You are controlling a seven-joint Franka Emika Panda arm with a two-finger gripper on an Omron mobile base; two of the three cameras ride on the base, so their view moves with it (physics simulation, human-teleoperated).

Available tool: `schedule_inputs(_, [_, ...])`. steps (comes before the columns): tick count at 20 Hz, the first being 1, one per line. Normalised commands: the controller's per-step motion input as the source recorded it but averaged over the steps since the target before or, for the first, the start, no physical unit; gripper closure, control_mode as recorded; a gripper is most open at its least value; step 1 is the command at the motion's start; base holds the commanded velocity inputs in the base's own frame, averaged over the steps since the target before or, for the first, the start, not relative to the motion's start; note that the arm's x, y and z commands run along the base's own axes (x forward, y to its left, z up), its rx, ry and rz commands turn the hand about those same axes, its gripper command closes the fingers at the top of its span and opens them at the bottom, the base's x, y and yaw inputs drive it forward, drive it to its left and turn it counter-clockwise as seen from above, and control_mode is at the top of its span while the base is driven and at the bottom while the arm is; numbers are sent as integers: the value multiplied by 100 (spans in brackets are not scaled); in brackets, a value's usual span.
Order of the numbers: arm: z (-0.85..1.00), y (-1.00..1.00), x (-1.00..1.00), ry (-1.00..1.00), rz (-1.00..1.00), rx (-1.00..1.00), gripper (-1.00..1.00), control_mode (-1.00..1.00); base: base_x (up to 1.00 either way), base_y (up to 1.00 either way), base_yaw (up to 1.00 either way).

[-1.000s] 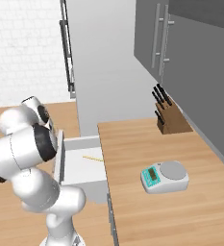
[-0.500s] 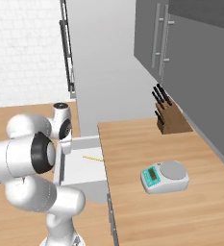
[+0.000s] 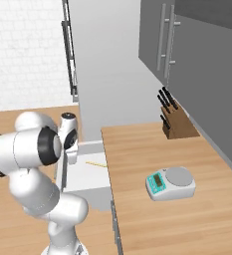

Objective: Take a straw from the drawer in front and place it inside the glass cup on the dining counter.

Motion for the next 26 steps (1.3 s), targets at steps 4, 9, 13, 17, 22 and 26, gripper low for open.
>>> schedule_inputs(4, [-38,0,43,2,0,3,-100,-100,0,0,0])
schedule_inputs(9, [-38,0,42,0,0,4,-100,-100,0,0,0])
schedule_inputs(13, [-41,3,37,0,0,0,-100,-100,0,0,0])
schedule_inputs(17, [-37,21,17,0,0,0,-100,-100,0,0,0])
schedule_inputs(22, [-30,36,1,1,0,0,-100,-100,0,0,0])
schedule_inputs(26, [-28,39,0,0,0,0,-100,-100,0,0,0])
